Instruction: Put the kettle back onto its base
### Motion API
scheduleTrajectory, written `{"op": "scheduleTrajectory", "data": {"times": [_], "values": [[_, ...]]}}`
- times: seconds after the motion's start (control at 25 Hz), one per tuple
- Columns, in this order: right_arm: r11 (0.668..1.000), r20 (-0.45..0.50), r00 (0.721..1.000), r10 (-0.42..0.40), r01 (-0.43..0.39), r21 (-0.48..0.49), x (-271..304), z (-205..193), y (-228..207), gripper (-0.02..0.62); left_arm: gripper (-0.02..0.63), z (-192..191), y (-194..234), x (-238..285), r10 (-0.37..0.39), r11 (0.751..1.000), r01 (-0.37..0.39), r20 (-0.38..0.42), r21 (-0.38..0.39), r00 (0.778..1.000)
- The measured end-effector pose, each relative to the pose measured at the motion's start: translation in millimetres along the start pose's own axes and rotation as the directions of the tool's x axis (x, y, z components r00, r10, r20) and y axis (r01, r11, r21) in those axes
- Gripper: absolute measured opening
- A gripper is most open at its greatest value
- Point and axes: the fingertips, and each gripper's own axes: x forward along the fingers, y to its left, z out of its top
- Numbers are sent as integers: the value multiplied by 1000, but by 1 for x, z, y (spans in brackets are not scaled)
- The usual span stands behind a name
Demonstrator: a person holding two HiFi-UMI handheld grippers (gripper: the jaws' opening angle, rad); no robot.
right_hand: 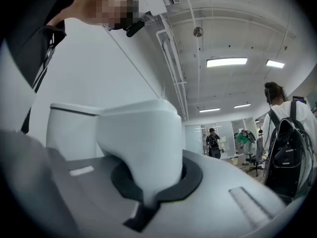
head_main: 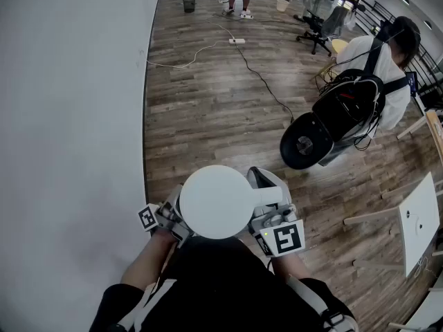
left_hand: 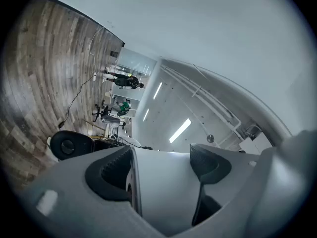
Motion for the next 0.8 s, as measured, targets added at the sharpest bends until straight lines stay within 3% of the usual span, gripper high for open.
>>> {"op": "scheduleTrajectory", "data": {"times": [0.48, 0.8], "values": [[999, 7, 1000, -25, 25, -42, -3, 2, -7, 5, 380, 0, 0, 9, -8, 1000, 8, -25, -18, 1000], [994, 17, 996, -92, 93, -64, -38, 16, -26, 6, 380, -35, 12, 30, -16, 997, 7, -110, -78, 994]]}}
